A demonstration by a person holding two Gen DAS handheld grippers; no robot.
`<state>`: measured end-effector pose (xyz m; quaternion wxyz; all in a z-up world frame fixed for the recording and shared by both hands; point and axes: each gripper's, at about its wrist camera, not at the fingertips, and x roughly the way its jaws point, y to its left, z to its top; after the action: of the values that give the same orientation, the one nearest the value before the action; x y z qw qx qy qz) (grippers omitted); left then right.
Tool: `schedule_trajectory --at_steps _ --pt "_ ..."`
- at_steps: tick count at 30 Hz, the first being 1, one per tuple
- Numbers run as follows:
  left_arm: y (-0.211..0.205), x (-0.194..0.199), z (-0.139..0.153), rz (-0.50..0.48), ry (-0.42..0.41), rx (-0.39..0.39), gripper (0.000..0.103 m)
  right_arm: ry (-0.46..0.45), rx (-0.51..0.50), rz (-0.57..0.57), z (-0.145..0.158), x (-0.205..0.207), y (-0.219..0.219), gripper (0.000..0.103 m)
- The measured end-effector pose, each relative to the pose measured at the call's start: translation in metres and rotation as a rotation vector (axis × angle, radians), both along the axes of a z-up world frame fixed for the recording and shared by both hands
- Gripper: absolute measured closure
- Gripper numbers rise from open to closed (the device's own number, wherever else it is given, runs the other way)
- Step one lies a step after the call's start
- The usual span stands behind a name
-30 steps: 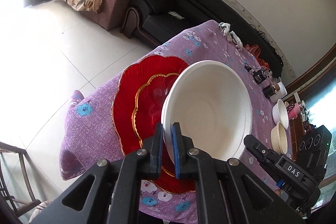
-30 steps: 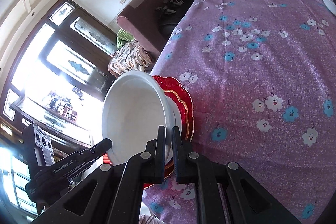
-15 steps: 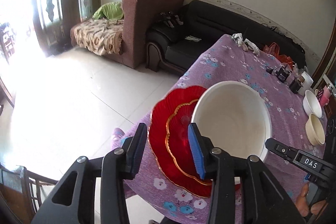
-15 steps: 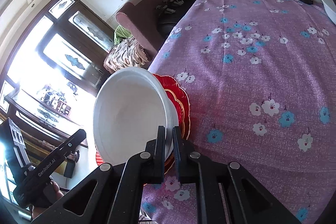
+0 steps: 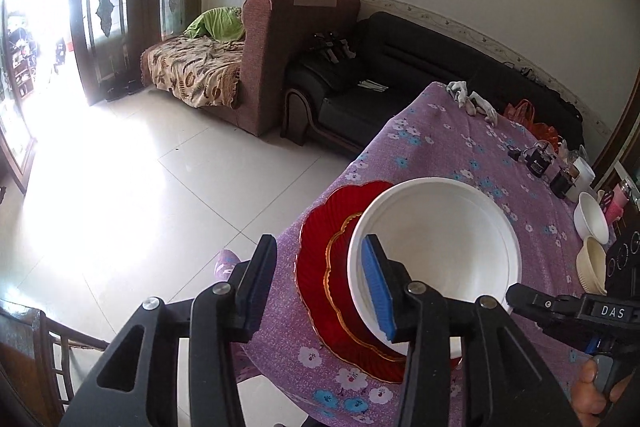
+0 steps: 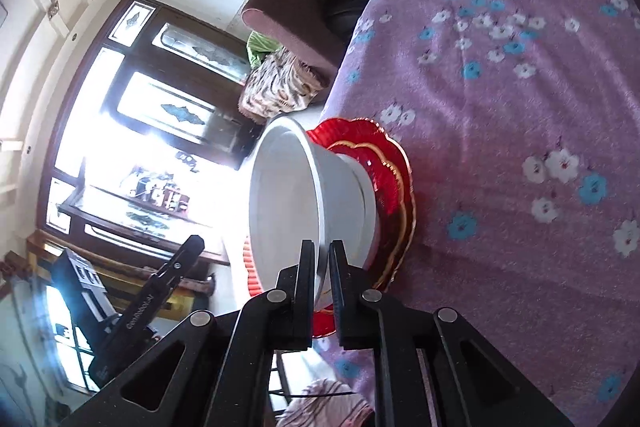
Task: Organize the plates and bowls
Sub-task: 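Carry the white bowl over and lower it into the red plate stack, then open both tools and withdraw from the stacked white bowl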
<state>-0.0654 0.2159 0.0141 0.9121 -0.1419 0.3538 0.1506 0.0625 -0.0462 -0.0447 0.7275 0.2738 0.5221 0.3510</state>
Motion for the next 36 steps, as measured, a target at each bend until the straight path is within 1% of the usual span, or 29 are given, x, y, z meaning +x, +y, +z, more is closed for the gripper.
schedule_trajectory --at_steps 3,4,6,10,12,13,14,15,16,17,20,23,24,25,28,30,31,34,35,36 --pt "-0.001 -0.001 -0.001 -0.008 0.002 -0.009 0.06 0.04 -0.015 -0.001 -0.008 0.003 0.002 0.092" --pt "0.0 -0.001 -0.001 -0.008 0.003 -0.014 0.06 0.074 0.002 0.0 -0.013 0.005 0.002 0.092" --pt "0.002 -0.001 -0.001 -0.005 0.003 -0.021 0.06 0.163 0.069 0.015 -0.026 0.008 0.002 0.092" --pt "0.003 -0.002 0.0 -0.001 -0.005 -0.026 0.06 0.27 0.17 0.005 -0.041 0.011 -0.001 0.091" --pt "0.002 -0.002 0.0 -0.005 -0.004 -0.029 0.06 0.355 0.255 0.013 -0.052 0.013 -0.002 0.091" --pt "0.0 -0.001 0.001 -0.01 -0.004 -0.03 0.06 0.382 0.277 0.018 -0.056 0.013 -0.001 0.09" --pt "-0.001 0.0 0.002 -0.014 -0.006 -0.03 0.06 0.403 0.296 0.023 -0.06 0.013 -0.001 0.085" --pt "-0.003 0.001 0.004 -0.017 -0.01 -0.029 0.06 0.436 0.325 0.026 -0.064 0.013 0.0 0.069" --pt "-0.004 0.002 0.006 -0.02 -0.014 -0.025 0.06 0.458 0.346 0.031 -0.067 0.013 0.0 0.059" --pt "-0.006 0.003 0.009 -0.022 -0.018 -0.022 0.06 0.461 0.349 0.033 -0.068 0.013 0.0 0.045" --pt "-0.01 0.004 0.017 -0.029 -0.033 -0.016 0.06 0.387 0.295 0.009 -0.059 0.011 -0.006 0.043" --pt "-0.019 0.008 0.03 -0.047 -0.058 -0.022 0.06 0.321 0.301 0.046 -0.039 0.007 -0.014 0.043" --pt "-0.024 0.011 0.036 -0.057 -0.069 -0.022 0.06 0.279 0.282 0.045 -0.029 0.005 -0.02 0.043" --pt "-0.032 0.015 0.042 -0.074 -0.081 -0.017 0.06 0.213 0.247 0.024 -0.017 0.003 -0.03 0.043" --pt "-0.071 0.029 0.056 -0.159 -0.11 -0.002 0.057 0.042 0.164 -0.072 0.015 0.002 -0.064 0.043" --pt "-0.102 0.043 0.059 -0.228 -0.114 0.006 0.049 -0.058 0.102 -0.157 0.034 0.0 -0.093 0.043" --pt "-0.119 0.05 0.059 -0.264 -0.112 0.003 0.047 -0.1 0.072 -0.201 0.04 -0.002 -0.109 0.043" --pt "-0.169 0.074 0.055 -0.37 -0.094 -0.03 0.039 -0.181 0.009 -0.32 0.051 -0.007 -0.16 0.043" --pt "-0.185 0.082 0.052 -0.401 -0.079 -0.041 0.035 -0.196 -0.015 -0.367 0.053 -0.009 -0.178 0.043" --pt "-0.201 0.092 0.049 -0.432 -0.06 -0.055 0.034 -0.206 -0.031 -0.403 0.054 -0.01 -0.195 0.043"
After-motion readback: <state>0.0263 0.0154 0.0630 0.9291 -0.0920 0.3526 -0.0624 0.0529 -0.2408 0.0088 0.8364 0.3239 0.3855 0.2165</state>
